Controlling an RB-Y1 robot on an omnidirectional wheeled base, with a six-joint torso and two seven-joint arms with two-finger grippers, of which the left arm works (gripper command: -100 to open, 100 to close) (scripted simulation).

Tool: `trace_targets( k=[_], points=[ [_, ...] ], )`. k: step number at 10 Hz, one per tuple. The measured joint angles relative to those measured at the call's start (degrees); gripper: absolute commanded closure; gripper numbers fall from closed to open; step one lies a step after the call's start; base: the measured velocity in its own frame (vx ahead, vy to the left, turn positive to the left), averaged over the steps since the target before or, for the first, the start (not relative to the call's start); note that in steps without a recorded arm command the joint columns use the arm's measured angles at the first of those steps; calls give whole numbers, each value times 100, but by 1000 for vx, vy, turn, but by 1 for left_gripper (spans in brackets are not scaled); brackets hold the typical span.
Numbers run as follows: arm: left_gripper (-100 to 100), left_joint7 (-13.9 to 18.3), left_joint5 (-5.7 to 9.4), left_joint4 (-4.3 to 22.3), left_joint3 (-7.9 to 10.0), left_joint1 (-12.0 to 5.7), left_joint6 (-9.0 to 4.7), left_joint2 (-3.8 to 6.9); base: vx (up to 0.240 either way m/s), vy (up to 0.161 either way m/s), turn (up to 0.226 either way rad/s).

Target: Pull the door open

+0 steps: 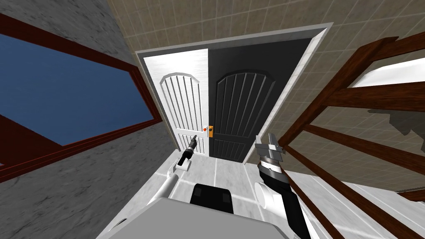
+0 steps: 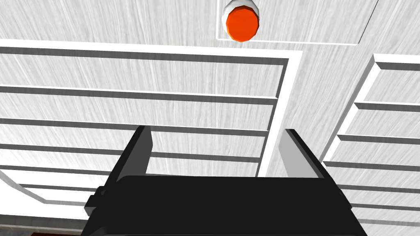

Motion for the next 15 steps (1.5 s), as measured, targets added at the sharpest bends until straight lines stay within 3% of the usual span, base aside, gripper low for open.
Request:
trace_targets(
  k=[4,6,7,10,13,15],
  points=[
    [-100,27,50,525,11,-263,9,5,172,-50,-43],
    [-100,34,63,629,7,-325,33,5,26,-1,26],
    [-100,79,104,787,86,-333,-22,134,-73,27,65],
    [-100,143,181,793,352,-94,29,375,-61,17,8],
    [-100,254,270,1049,543,-70,-68,650,15,-11,-28],
    [-100,376,354,1198,683,-13,-150,896,112,-22,-109]
  ],
)
